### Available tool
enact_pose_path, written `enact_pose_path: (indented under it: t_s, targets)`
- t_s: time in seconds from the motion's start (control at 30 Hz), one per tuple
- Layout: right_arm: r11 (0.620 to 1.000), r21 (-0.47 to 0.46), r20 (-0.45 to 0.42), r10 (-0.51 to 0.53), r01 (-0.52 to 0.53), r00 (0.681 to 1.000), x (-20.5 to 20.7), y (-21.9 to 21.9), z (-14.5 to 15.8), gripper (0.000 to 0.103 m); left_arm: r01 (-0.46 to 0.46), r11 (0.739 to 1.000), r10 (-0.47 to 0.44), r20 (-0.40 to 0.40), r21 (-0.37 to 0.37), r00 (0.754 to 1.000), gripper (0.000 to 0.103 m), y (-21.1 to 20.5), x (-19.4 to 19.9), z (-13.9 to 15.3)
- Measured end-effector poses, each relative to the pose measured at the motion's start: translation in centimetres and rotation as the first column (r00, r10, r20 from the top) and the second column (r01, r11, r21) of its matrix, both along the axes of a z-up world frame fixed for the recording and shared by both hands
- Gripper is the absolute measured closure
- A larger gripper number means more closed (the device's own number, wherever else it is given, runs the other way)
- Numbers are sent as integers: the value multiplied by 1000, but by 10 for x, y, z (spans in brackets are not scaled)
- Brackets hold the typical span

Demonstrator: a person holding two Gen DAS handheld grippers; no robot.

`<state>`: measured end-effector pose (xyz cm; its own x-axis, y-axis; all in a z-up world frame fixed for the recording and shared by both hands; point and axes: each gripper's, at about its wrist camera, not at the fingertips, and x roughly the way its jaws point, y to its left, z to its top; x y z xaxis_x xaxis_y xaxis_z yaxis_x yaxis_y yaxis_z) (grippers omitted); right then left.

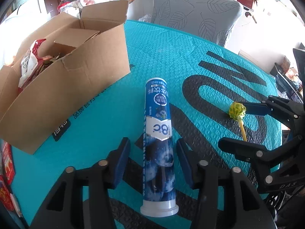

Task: Organize snacks
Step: 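Grasp the blue tube with the left tool while the right tool grasps the lollipop, then lift the blue tube with the left tool while the right tool lifts the lollipop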

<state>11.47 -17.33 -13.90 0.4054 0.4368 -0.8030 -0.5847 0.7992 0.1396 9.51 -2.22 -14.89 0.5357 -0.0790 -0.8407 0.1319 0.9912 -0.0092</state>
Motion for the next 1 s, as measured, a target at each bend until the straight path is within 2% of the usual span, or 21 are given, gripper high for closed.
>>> enact_pose_path:
  t_s: [0.5,1.0]
  targets:
    - [999,48,-3,17,-17,1000,-3,-3,7,27,-11,995,12,7,-97,1000,75,11,-14,12]
    - [986,93,77,135,-142,988,-8,30,49,27,-36,996,47,139,-78,989,75,31,-45,76]
